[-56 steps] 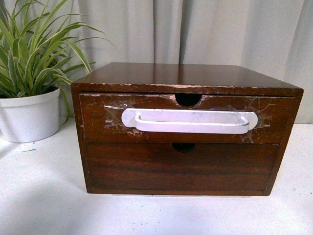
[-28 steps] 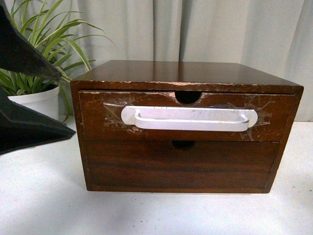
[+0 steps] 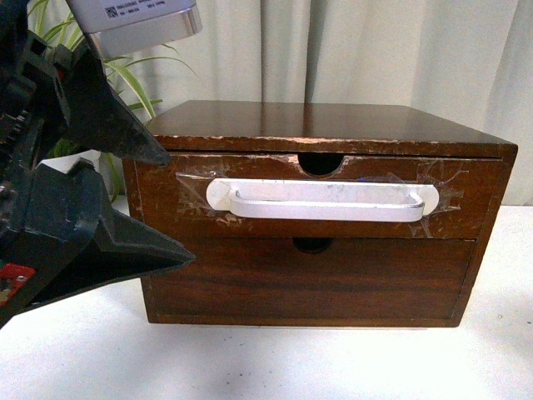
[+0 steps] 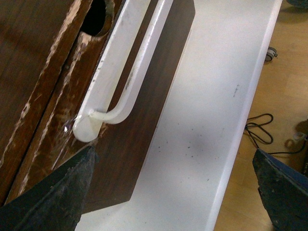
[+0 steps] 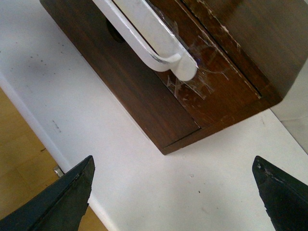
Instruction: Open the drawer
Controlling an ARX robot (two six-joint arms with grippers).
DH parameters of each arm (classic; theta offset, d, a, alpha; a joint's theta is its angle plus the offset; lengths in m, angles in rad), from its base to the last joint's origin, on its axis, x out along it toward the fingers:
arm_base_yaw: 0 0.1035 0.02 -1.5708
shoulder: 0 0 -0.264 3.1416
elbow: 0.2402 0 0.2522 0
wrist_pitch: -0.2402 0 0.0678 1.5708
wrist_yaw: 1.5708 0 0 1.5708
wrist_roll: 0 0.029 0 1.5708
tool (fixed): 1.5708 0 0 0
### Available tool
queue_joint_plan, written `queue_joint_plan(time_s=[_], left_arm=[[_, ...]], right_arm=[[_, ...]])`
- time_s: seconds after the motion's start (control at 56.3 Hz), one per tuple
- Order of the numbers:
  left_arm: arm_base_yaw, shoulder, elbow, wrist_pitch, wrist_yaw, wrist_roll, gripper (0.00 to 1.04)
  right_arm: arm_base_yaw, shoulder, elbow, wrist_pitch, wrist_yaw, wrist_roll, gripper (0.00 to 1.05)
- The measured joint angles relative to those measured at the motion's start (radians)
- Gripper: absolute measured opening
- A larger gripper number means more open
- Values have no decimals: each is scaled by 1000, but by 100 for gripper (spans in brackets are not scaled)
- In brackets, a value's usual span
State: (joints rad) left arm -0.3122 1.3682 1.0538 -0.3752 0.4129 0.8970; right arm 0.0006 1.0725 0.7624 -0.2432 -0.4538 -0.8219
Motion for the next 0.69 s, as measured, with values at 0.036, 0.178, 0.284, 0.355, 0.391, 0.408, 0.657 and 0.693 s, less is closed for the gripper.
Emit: queue_joint_plan(time_s=[0.036,0.178,0.284,0.355,0.391,0.408,0.657,0.693], left_arm=[[-14,8,6,0,-6,0,98],[-55,42,34,0,-17,0,98],[-80,70,44,7,-37,-2,98],[-91,89,48,19,-46,-6,98],[-96,99,52,23,-48,-8,98],[-99,107,55,25,-50,-8,98],[-122,190,122,37,-100,-8,98],[-120,196,130,35,-109,-7,98]], right_arm=[[-12,2,2,0,-5,-5,96],[-68,14,10,-2,-29,-27,96],[-100,18,10,-3,-45,-44,96],[-115,18,3,-1,-60,-50,96],[-121,18,-1,0,-64,-53,96],[-122,18,-2,0,-66,-55,96],[-157,27,-19,2,-89,-77,96],[-161,27,-21,0,-93,-82,96]])
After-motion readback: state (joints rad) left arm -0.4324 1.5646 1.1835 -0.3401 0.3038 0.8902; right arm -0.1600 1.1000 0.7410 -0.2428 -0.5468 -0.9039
